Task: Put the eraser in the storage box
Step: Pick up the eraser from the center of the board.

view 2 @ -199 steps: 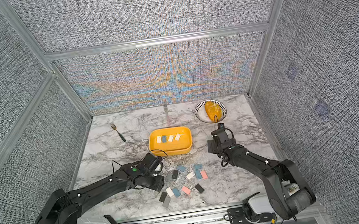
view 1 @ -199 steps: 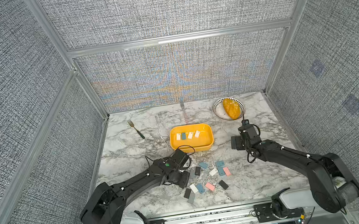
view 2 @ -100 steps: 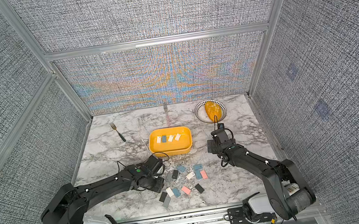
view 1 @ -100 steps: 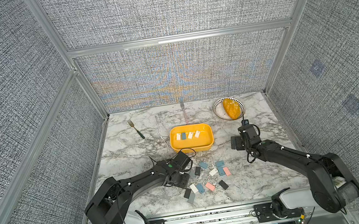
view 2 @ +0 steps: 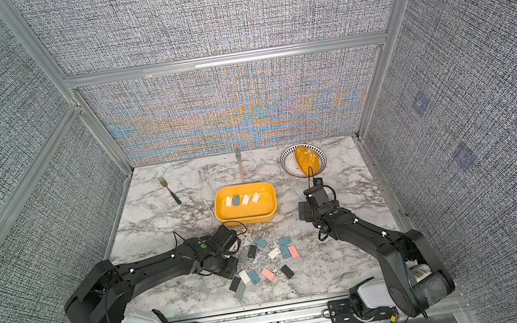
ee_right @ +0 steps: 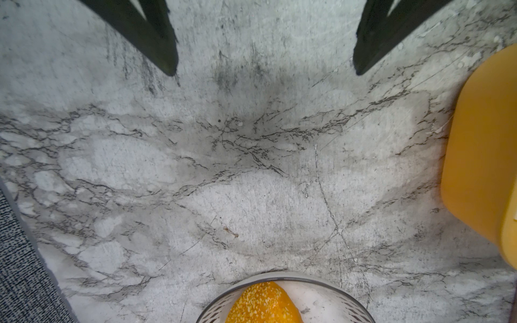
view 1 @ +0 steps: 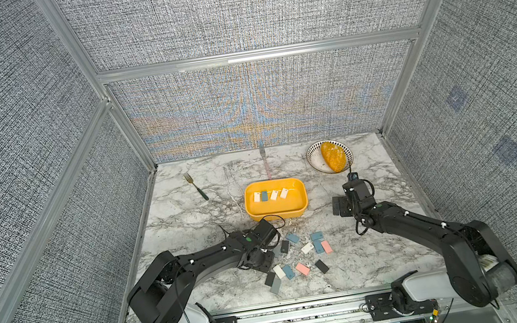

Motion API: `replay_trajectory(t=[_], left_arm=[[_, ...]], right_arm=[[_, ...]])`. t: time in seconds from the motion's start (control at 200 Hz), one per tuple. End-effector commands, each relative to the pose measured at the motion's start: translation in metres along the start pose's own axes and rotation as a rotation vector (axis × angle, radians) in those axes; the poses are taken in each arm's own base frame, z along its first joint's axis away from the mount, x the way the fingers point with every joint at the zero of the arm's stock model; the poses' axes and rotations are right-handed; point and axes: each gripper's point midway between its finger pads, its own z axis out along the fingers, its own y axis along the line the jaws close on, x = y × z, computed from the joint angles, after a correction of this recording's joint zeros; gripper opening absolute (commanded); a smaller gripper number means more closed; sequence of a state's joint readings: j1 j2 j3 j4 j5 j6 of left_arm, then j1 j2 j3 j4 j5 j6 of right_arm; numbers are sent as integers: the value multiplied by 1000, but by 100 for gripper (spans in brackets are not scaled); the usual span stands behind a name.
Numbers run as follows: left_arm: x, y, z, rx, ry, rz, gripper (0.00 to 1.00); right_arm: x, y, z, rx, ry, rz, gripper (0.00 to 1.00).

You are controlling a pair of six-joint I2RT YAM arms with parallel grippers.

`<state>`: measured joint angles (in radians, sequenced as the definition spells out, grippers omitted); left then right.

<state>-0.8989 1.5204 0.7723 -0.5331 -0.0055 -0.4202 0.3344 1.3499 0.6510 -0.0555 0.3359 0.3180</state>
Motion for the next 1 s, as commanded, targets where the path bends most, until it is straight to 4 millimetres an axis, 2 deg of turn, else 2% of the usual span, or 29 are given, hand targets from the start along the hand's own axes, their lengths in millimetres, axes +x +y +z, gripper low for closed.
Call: replay_trajectory(t=[0.0, 0.681, 0.996], left_arm=[[0, 2, 2, -23, 6, 8, 55], [4, 0, 6, -29, 19, 11, 30], [-8, 4, -5, -61, -21, 15, 27]], right_arm=[[-1, -1, 0, 7, -5, 8, 98], [1, -2, 0, 11, -5, 10, 98], [2, -4, 0, 16, -4, 10, 98]])
